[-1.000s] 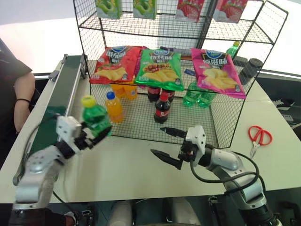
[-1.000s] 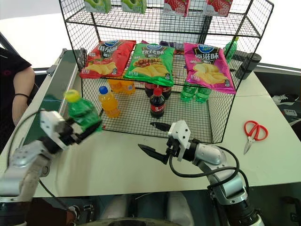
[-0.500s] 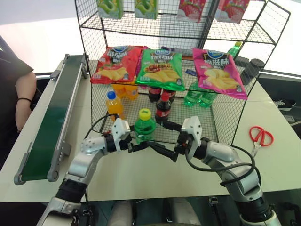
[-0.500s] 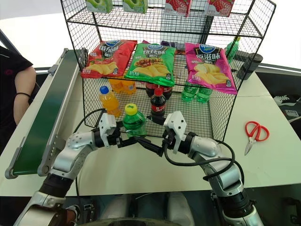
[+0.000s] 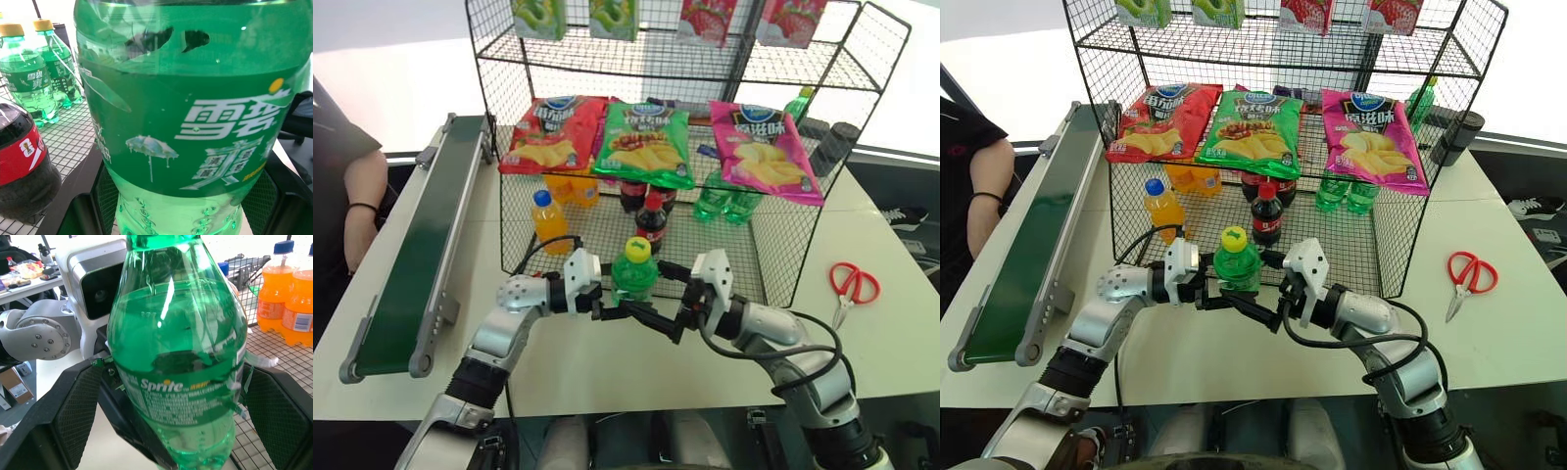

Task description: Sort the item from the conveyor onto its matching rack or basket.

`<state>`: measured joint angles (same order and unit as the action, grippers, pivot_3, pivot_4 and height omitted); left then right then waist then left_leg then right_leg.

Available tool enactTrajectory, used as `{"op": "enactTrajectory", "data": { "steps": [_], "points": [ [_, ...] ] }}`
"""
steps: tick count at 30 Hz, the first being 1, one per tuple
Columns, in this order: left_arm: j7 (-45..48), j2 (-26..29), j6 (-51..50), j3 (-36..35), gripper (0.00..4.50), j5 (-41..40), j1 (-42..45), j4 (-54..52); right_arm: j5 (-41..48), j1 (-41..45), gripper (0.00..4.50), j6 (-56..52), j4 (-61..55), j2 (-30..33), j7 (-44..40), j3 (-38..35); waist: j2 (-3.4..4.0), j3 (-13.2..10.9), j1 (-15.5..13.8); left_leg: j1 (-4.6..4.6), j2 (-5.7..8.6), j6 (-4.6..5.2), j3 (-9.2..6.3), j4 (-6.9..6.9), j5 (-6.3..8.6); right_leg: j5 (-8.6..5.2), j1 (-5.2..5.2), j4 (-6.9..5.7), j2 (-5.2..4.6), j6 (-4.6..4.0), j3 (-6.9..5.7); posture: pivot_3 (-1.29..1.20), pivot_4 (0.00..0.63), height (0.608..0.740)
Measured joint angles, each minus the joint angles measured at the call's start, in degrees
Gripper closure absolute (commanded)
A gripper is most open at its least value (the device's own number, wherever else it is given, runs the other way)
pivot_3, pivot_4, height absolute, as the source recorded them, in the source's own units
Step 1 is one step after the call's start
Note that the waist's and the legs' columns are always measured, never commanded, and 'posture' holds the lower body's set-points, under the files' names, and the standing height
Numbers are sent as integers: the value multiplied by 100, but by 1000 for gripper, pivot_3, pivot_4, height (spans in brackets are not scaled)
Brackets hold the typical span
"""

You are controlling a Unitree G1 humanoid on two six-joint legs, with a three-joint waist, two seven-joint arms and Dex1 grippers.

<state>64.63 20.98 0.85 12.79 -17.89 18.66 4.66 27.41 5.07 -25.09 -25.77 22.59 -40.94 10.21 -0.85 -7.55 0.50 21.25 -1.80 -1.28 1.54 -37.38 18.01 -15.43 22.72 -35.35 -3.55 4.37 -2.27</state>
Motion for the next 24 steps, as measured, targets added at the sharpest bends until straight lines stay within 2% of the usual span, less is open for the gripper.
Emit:
{"op": "enactTrajectory", "data": {
  "steps": [8,9,11,14,17,18,24],
  "points": [
    [145,9,-43,197,1765,41,-22,-157,65,93,0,-101,24,-34,3,8,0,0,-8,1,-1,0,0,-1,0,0,0,0,-1,0,0,0,150,740],
    [148,9,-46,202,1766,41,-22,-159,84,93,545,-111,24,-34,1,8,0,0,-7,1,-1,0,-1,-1,0,0,0,0,0,0,0,0,150,740],
    [143,10,-90,202,1766,35,-22,-159,95,92,1245,-123,21,-35,-15,25,0,0,-6,0,-1,0,-1,-1,0,0,0,-1,0,0,0,0,150,740],
    [156,-2,-249,206,1766,8,-20,-159,94,90,1336,-155,21,-32,3,22,0,0,-5,1,0,0,-1,-2,0,0,0,-1,0,0,0,0,150,740],
    [171,-7,-426,203,234,-86,-6,-169,97,75,1336,-166,21,-53,55,11,0,0,-7,1,0,0,-1,-2,0,0,0,-1,0,0,0,0,150,740],
    [170,-13,-439,202,46,-109,5,-217,92,62,1336,-166,28,-70,102,8,0,0,-8,2,-1,0,-2,-3,0,0,0,-1,0,0,0,0,150,740],
    [49,178,-436,124,46,-49,47,-200,-164,69,1336,89,149,-167,409,-78,1,0,2,0,2,0,-1,-3,0,0,1,-4,2,0,0,0,150,740]
  ]
}}
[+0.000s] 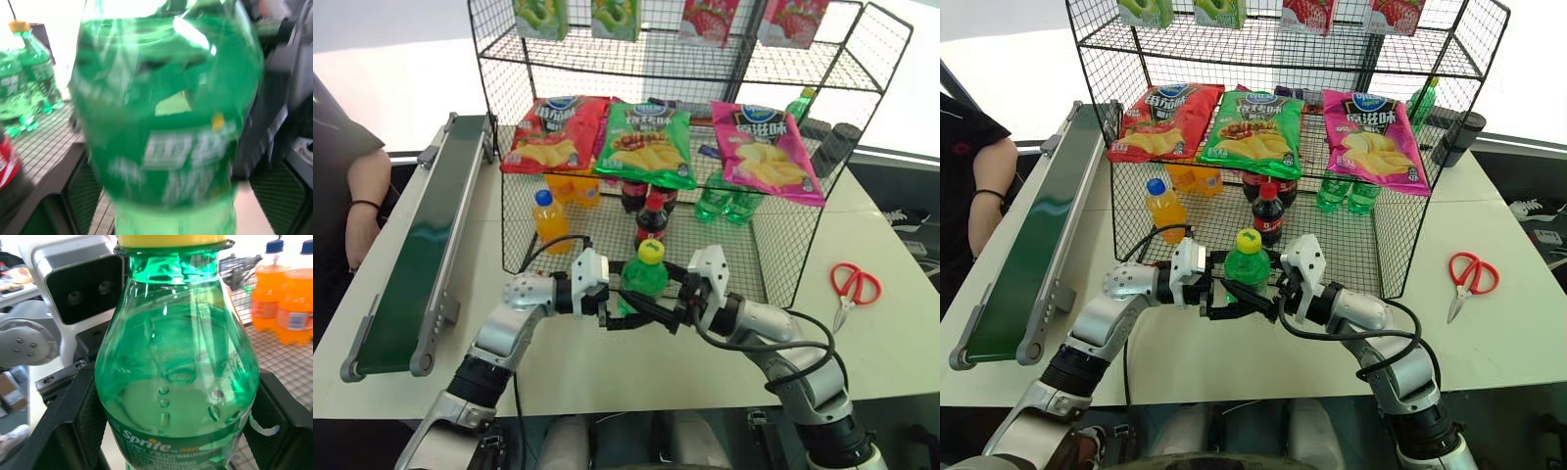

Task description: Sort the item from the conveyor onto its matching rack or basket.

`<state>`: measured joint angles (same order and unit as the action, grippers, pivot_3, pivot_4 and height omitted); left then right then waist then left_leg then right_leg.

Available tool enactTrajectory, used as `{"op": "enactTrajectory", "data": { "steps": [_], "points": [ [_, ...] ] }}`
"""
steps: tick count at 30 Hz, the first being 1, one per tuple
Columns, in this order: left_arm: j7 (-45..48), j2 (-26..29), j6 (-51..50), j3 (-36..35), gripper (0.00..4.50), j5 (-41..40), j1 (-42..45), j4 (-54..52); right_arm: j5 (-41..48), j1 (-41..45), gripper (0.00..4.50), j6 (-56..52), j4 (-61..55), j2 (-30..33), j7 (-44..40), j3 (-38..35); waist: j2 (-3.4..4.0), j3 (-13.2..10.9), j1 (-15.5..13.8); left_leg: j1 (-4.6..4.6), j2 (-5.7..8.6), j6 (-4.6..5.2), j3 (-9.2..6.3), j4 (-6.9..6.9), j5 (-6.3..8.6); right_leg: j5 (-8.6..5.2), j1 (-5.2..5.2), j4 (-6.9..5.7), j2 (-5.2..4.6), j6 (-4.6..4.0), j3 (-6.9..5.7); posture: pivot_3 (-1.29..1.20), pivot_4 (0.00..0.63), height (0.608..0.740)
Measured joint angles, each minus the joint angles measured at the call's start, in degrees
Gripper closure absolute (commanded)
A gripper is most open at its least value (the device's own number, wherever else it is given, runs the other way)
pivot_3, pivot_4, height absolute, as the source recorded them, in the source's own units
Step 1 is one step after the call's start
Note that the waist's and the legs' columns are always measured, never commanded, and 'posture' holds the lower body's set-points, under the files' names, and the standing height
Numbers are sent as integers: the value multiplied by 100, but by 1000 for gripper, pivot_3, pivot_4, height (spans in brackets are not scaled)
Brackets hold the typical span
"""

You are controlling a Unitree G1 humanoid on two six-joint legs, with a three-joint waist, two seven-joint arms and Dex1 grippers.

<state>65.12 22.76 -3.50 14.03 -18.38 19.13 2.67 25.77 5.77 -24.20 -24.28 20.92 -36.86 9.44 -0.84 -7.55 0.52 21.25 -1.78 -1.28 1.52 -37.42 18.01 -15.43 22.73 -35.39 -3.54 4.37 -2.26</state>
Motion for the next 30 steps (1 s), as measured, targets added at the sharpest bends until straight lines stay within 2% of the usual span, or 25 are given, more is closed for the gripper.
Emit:
{"op": "enactTrajectory", "data": {
  "steps": [4,8,16,22,30],
  "points": [
    [-66,285,30,-247,46,32,-315,112,-322,-31,1336,412,232,29,323,-508,1,0,0,0,-3,0,1,1,0,0,1,0,-1,0,0,0,150,740],
    [-233,331,55,-423,46,33,-579,52,-628,-272,1336,802,420,42,652,-955,1,-1,-59,2,-4,0,1,0,0,0,0,2,-5,0,2,0,150,740],
    [-570,277,-11,-588,46,-93,-827,-822,-1354,-500,1336,1554,1388,-181,1427,-1297,7,0,-111,-4,-4,-1,7,0,0,0,-1,-2,-4,0,11,0,150,740],
    [-635,294,-214,-582,46,-117,-928,-1027,-1608,103,1336,1994,2558,-496,2048,-1553,28,-6,-87,-9,-3,-1,12,1,-1,0,0,-9,-1,-1,16,0,150,740],
    [-689,213,-248,-562,46,-114,-911,-1028,-1579,910,1336,2418,3844,-721,2363,-1900,34,-6,-93,-9,-5,-2,14,1,-1,0,0,-9,-3,0,18,0,150,740]
  ]
}}
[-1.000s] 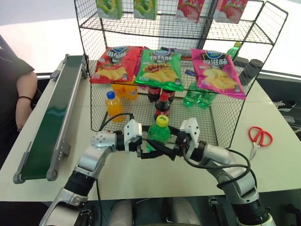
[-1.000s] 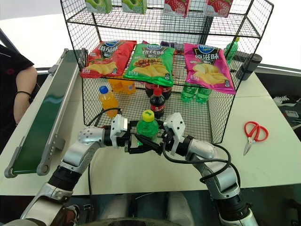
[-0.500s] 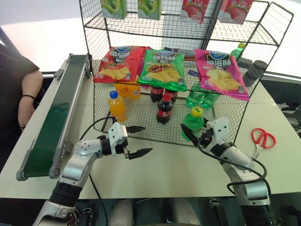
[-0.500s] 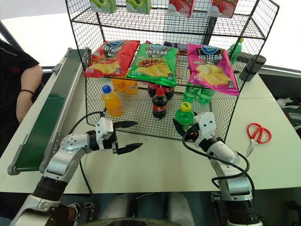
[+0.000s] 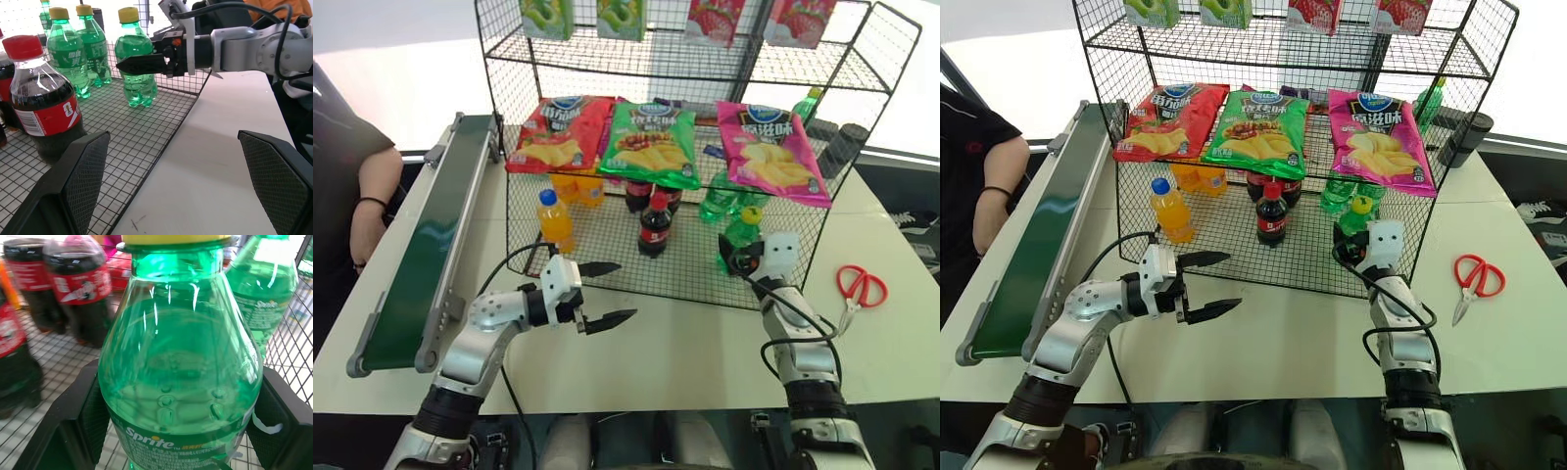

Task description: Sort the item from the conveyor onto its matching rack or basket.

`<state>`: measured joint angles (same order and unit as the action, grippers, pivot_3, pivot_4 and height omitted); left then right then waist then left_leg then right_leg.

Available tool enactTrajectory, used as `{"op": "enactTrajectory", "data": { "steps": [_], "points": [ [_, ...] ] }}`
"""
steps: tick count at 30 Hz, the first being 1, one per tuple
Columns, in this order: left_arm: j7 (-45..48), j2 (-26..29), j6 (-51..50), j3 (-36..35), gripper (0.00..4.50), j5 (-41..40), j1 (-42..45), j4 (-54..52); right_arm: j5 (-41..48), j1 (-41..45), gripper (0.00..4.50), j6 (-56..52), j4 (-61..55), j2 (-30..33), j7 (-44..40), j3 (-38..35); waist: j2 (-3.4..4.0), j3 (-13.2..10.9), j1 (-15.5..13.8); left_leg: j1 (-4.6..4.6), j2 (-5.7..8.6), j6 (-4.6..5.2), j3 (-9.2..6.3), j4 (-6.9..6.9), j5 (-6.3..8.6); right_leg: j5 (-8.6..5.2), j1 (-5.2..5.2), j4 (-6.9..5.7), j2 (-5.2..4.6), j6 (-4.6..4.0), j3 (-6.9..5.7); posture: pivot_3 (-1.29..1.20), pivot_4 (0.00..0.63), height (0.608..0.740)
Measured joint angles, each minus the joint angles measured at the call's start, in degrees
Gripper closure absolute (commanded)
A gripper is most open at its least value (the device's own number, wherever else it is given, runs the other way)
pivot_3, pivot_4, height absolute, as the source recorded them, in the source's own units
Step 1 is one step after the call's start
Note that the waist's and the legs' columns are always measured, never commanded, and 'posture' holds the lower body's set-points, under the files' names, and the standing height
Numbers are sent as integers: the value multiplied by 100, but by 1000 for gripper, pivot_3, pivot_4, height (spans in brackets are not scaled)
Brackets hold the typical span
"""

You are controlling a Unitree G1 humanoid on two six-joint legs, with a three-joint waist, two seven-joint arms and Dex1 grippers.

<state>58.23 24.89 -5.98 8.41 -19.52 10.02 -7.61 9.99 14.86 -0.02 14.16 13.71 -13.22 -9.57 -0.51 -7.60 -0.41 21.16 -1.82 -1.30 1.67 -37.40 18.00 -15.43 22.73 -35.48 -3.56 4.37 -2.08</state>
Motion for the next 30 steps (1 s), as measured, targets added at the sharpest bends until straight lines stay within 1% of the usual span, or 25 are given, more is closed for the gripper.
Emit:
{"op": "enactTrajectory", "data": {
  "steps": [7,9,10,17,23,30],
  "points": [
    [-33,-24,-135,39,46,-2,75,-40,34,200,1336,183,345,-97,91,-42,2,1,24,-2,-2,0,0,0,0,0,0,-3,0,0,2,0,150,740],
    [-31,-23,-155,40,0,-2,113,-40,49,200,286,184,345,-117,71,-55,2,1,24,-2,-2,0,1,0,0,0,0,-3,0,0,2,0,150,740],
    [-28,-23,-176,40,0,-2,138,-40,59,199,42,194,344,-133,57,-61,2,1,24,-2,-2,0,0,0,0,0,0,-3,0,0,3,0,150,740],
    [23,-25,-220,43,0,-5,200,-40,-17,29,42,212,131,-131,183,-63,3,2,20,-3,-3,0,1,0,0,0,-2,-3,-1,0,4,0,150,740],
    [26,-26,-231,48,0,-27,201,-41,-93,-487,42,144,-606,-121,214,-13,3,3,17,-4,-3,0,1,0,0,0,-2,-4,-1,0,5,0,150,740],
    [-75,-96,-296,47,0,-45,216,-39,-169,-997,42,-233,-1532,-122,290,7,3,3,14,-8,-3,0,0,0,0,0,-4,-4,0,0,5,0,150,740]
  ]
}}
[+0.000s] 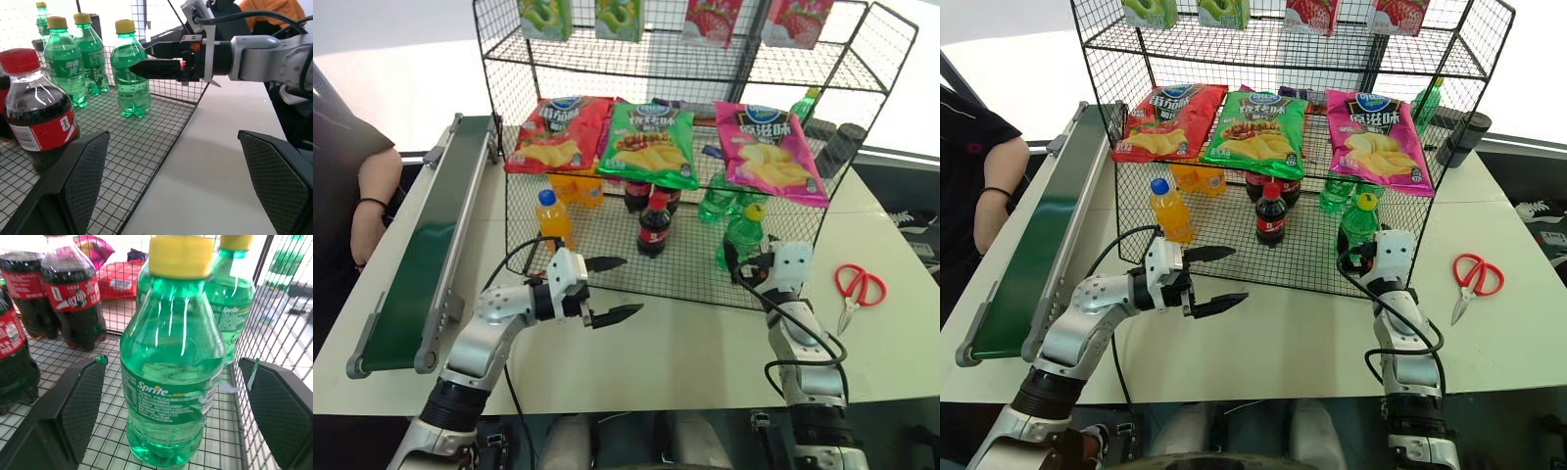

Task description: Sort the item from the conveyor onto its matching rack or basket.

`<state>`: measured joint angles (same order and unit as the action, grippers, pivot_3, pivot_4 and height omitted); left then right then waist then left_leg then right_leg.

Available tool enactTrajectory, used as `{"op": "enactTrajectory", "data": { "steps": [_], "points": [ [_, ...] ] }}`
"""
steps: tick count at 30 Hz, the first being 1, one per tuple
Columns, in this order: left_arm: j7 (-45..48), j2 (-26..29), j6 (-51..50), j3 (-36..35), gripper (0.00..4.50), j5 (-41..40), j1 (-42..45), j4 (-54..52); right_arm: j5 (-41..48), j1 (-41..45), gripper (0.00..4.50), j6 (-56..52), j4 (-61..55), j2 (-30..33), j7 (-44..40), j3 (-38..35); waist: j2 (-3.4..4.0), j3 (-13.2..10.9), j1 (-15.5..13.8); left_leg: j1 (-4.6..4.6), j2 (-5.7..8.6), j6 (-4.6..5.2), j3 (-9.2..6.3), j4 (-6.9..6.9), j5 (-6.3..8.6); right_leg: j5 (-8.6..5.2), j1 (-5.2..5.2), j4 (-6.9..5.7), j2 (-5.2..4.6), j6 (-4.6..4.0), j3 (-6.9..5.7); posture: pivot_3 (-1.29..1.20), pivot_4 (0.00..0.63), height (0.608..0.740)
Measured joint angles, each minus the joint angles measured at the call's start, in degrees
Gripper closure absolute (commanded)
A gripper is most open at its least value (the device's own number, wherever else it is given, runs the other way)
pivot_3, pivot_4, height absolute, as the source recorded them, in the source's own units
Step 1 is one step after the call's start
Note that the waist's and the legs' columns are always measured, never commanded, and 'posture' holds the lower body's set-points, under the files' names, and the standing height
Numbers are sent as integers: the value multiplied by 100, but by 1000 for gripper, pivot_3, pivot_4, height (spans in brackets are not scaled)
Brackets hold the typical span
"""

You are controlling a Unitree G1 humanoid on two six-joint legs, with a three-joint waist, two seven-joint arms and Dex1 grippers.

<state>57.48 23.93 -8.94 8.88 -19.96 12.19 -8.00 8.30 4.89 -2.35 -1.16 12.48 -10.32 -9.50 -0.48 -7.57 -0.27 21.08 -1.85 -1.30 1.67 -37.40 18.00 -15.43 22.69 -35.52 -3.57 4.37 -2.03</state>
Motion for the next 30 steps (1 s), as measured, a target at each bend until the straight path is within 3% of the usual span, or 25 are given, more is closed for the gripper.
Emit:
{"op": "enactTrajectory", "data": {
  "steps": [5,11,19,30],
  "points": [
    [-34,40,-1,-28,0,2,-57,6,-80,-399,42,-172,-512,114,-120,106,0,0,-1,-1,0,0,0,1,0,0,-1,1,1,0,0,0,150,740],
    [-378,305,159,-458,0,82,-296,155,131,-1291,42,-261,-1708,902,-1086,302,-1,1,-20,-8,0,2,-1,3,1,-1,-7,5,2,0,0,0,150,740],
    [-667,852,151,-1271,0,69,-822,247,1286,-2453,42,-525,-2393,1597,-2239,-435,-4,-1,-46,-58,0,3,3,18,2,-5,-51,16,-4,-5,2,0,150,740],
    [-690,960,157,-1512,0,53,-1230,478,1519,-2464,42,-688,-2333,1830,-2642,-866,-6,-1,-52,-61,-2,2,7,19,2,-7,-47,12,-4,-9,7,0,150,740]
  ]
}}
